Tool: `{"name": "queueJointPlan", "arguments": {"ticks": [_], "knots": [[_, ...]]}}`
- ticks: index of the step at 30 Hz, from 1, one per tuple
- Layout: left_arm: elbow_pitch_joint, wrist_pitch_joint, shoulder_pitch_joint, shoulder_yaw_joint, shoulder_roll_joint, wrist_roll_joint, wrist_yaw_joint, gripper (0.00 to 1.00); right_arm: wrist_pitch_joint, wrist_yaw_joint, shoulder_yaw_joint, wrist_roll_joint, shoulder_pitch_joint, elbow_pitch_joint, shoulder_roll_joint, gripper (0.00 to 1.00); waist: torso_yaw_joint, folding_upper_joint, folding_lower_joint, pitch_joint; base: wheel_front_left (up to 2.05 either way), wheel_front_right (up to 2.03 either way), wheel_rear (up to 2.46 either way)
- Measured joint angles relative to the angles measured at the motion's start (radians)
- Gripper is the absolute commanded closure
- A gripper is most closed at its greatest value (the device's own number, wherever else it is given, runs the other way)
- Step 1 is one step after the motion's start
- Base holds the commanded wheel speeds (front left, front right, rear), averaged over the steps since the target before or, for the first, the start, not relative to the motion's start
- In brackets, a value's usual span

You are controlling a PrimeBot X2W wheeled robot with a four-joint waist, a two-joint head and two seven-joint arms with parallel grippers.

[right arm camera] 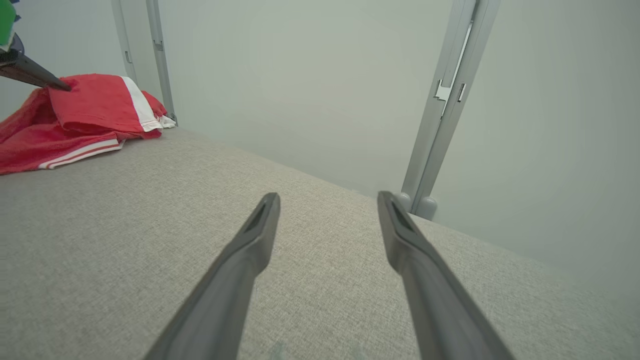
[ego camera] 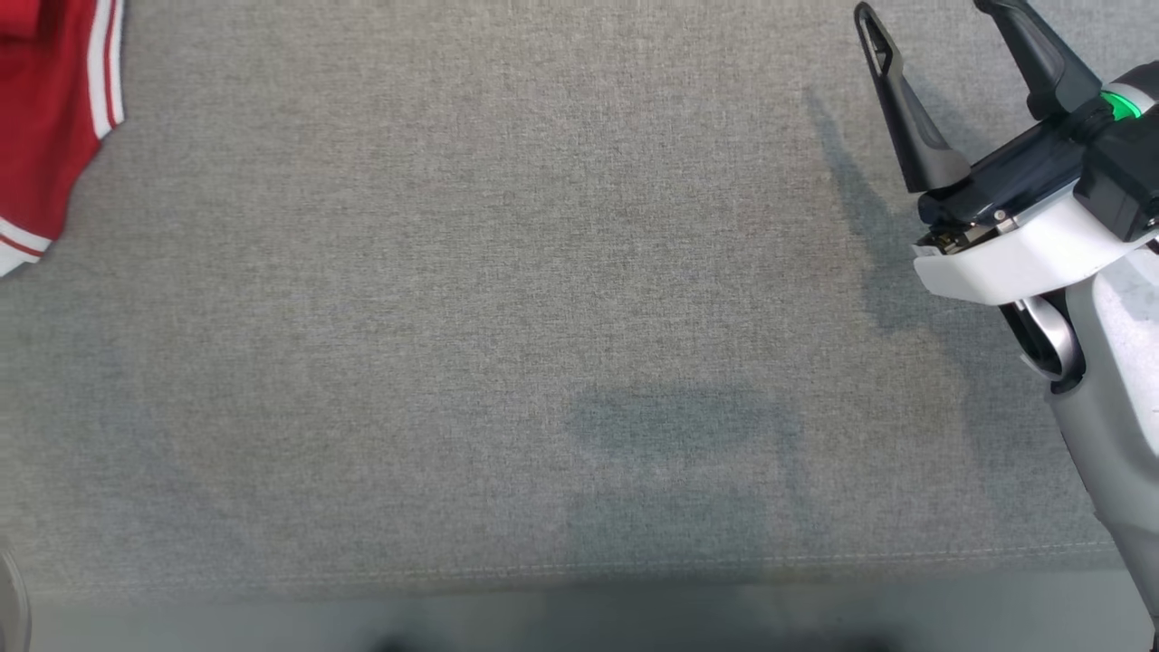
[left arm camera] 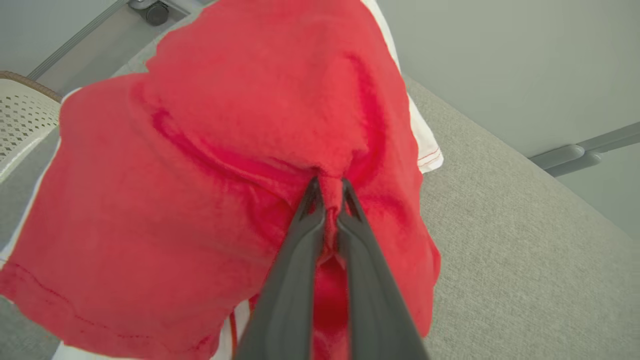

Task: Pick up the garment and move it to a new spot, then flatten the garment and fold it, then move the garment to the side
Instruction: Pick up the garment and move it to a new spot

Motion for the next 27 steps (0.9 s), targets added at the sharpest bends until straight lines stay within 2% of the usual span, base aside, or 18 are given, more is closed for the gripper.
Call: {"name": "queueJointPlan", "arguments": {"ticks": [5, 10, 16, 27], "knots": [[0.01, -0.001, -0.004, -0.017, 0.001, 0.005, -0.028, 1.0, 0.0, 0.0, 0.001, 0.006, 0.008, 0.011, 0.018, 0.0, 0.013, 0.0, 0.0, -0.043, 0.0, 0.0, 0.0], [0.012, 0.002, -0.009, -0.05, -0.019, 0.005, -0.081, 1.0, 0.0, 0.0, 0.0, 0.014, 0.031, 0.026, 0.037, 0.0, 0.022, 0.0, -0.0001, -0.09, 0.0, 0.0, 0.0], [0.014, 0.018, -0.008, -0.108, -0.12, -0.035, -0.17, 1.0, 0.0, 0.0, -0.012, 0.026, 0.057, 0.041, 0.065, 0.0, 0.025, 0.0, -0.0001, -0.15, 0.0, 0.0, 0.0], [0.013, 0.046, 0.137, -0.239, -0.313, -0.117, -0.198, 1.0, 0.0, 0.0, -0.027, 0.036, 0.134, 0.072, 0.123, 0.0, -0.012, 0.0, -0.0001, -0.271, 0.0, 0.0, 0.0]]}}
